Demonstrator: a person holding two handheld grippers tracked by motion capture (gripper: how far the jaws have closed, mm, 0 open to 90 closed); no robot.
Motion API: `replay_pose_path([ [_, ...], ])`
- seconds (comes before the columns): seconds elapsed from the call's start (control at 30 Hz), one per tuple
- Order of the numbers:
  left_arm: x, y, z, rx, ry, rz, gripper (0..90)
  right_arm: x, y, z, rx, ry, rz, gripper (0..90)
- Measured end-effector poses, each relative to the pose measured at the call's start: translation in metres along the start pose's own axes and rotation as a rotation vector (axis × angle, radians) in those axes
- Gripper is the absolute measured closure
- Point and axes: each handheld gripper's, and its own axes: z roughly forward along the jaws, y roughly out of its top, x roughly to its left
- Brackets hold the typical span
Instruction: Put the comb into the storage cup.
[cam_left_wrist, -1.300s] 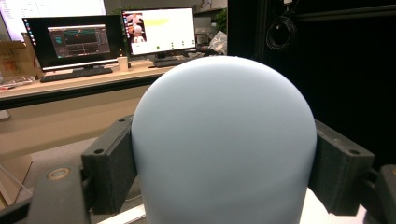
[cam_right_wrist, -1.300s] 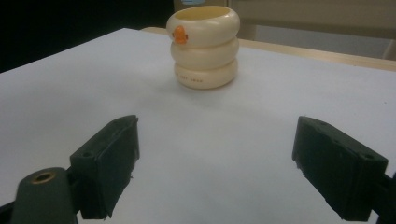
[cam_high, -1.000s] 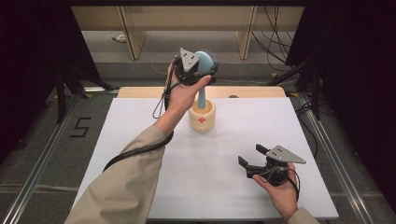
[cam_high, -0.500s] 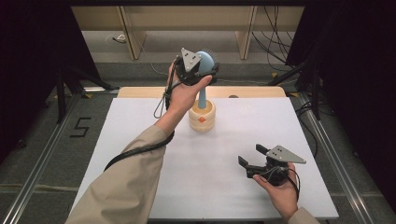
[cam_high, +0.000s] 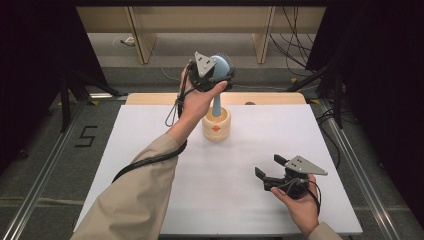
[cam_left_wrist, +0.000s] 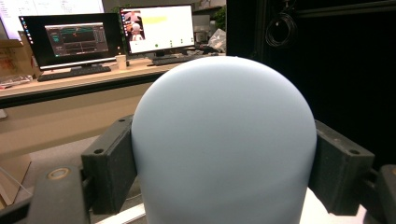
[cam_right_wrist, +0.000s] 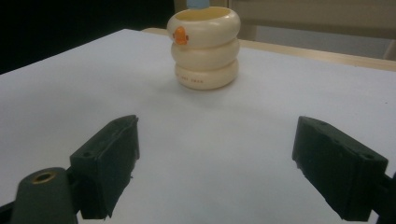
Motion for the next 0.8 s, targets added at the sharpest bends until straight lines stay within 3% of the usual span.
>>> replay_pose_path([
  [0.37, -0.001, -0.006, 0.004, 0.018, -0.003, -0.018, 19.8, 0.0, 0.0, 0.0, 0.0, 0.001, 0.002, 15.9],
  [0.4, 0.0, -0.006, 0.005, 0.012, 0.0, -0.001, 19.8, 0.0, 0.0, 0.0, 0.0, 0.001, 0.001, 15.9],
  [0.57, -0.001, -0.009, 0.006, 0.027, -0.002, -0.017, 19.8, 0.0, 0.0, 0.0, -0.001, 0.001, 0.002, 15.9],
  [0.73, 0.0, -0.011, 0.008, 0.022, 0.001, -0.004, 19.8, 0.0, 0.0, 0.0, -0.001, 0.003, 0.002, 15.9],
  [0.8, 0.0, -0.012, 0.008, 0.031, 0.0, -0.019, 19.8, 0.0, 0.0, 0.0, -0.001, 0.002, 0.001, 15.9],
])
